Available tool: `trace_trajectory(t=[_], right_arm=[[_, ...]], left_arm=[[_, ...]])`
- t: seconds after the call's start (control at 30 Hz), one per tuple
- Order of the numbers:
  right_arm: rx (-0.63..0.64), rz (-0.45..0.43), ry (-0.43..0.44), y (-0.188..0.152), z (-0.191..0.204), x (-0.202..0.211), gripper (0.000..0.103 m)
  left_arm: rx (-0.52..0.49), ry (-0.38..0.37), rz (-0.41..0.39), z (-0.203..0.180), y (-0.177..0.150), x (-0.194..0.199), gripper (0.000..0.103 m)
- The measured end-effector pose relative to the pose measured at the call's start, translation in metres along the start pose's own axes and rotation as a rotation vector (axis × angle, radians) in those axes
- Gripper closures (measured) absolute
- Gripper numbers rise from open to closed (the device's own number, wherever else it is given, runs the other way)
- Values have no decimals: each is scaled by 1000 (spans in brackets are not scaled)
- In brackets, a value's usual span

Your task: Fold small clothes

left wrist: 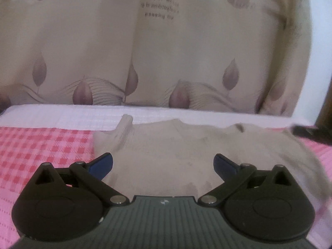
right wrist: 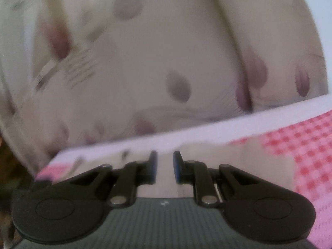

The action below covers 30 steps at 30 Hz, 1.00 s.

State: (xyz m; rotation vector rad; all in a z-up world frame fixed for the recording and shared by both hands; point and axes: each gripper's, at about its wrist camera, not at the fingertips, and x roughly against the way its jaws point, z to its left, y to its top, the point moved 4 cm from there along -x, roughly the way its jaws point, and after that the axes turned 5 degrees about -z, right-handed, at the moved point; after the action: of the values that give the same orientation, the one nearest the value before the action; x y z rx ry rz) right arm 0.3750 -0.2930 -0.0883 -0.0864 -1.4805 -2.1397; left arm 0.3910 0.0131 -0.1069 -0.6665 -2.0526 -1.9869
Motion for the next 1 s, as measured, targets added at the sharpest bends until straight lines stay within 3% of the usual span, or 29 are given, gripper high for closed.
trace_trajectory(t=[0.17,0.23,0.33,0.5,0.6,0.73,0.8,1.0], right_arm=[[184,36,-87,-33,17,17,56],[189,63,-91,-42,17,19,28],[176,65,-112,-49,15,25,26],[245,54,-152,-54,23,23,21],[267,75,-187,-55,25,19,10],[322,157,-202,-61,31,4,0],[351,179,-220,-64,34,1,0],[377,189,-239,-67,37,-1,0]], left_arm=[[9,229,60,25,2,-34,7],[109,279,57,50,-2,-32,9],[258,226,49,80,-11,-16,9],[309,222,-60,102,-22,20,1],[255,249,-77,100,-29,26,1],[171,259,-34,91,-37,18,0],[146,271,-52,88,-36,20,0],[127,271,-10,86,-42,11,0]])
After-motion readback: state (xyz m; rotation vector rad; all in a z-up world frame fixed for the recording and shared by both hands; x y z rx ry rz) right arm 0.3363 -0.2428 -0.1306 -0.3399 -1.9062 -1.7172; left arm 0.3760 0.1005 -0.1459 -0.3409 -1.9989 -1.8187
